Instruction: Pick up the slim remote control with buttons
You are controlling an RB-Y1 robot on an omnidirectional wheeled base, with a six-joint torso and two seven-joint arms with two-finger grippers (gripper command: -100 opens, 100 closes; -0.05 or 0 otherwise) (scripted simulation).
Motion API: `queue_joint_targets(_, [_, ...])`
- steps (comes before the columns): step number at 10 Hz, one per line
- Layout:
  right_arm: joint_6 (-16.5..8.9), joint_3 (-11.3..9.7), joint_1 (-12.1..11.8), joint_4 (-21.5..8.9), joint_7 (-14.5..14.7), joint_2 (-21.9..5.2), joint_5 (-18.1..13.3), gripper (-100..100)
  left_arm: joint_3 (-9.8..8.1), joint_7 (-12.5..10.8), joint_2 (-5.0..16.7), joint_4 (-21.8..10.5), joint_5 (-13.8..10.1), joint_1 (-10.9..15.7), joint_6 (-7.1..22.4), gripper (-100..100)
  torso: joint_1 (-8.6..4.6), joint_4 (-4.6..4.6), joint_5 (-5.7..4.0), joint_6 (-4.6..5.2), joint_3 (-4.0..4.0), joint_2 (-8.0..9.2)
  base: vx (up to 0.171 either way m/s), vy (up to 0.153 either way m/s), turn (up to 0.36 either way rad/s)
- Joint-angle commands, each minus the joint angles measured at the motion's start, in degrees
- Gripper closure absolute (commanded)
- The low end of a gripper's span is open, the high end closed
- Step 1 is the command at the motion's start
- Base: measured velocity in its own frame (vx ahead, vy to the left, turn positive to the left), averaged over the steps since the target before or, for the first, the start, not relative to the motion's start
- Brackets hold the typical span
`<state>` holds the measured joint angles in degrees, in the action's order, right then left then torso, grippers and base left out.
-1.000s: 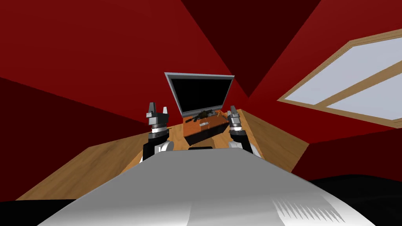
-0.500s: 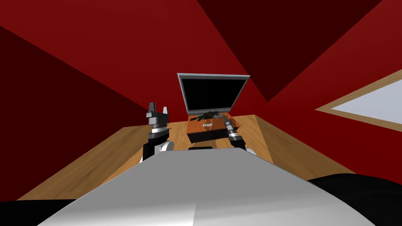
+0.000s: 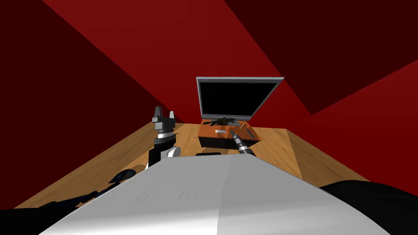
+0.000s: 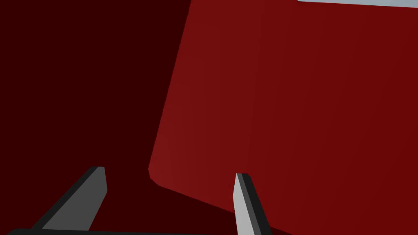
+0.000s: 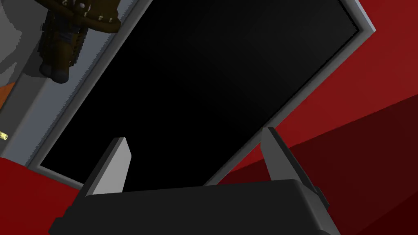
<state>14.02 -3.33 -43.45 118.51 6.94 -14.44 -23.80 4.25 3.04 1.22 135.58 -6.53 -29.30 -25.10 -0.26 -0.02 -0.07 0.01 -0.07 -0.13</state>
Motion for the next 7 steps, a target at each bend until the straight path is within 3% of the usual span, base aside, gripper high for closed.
queue_joint_targets(1, [-1.1,-0.15,-1.67,-2.63,-0.31,-1.51,-2.86,-100,0.0,0.0,0.0,0.0,0.0,0.0,0.0,0,0.0,0.0,0.0,0.0,0.0,0.0,-0.019,-0.043,0.294])
queue_joint_targets(4, [-1.56,-0.35,-3.04,-5.18,-0.51,-2.55,-5.61,-100,0.0,0.0,0.0,0.0,0.0,0.0,0.0,0,0.1,0.0,0.03,0.0,0.0,0.0,-0.008,-0.032,0.328])
queue_joint_targets(5, [-1.95,-0.59,-4.33,-7.8,-0.78,-3.57,-8.15,-100,0.0,0.0,0.0,0.0,0.0,0.0,0.0,0,0.1,0.0,0.03,0.02,-0.01,-0.03,-0.004,-0.036,0.361])
queue_joint_targets(6, [-1.95,-0.59,-4.33,-7.8,-0.78,-3.57,-8.15,-100,0.0,0.0,0.0,0.0,0.0,0.0,0.0,0,0.07,-0.01,0.02,0.01,-0.02,-0.03,-0.002,-0.038,0.275])
queue_joint_targets(7, [-2.29,-0.85,-5.55,-10.49,-1.1,-4.59,-10.46,-100,0.0,0.0,0.0,0.0,0.0,-0.01,0.0,0,0.07,-0.01,0.02,0.02,-0.03,-0.06,0.011,-0.039,0.378])
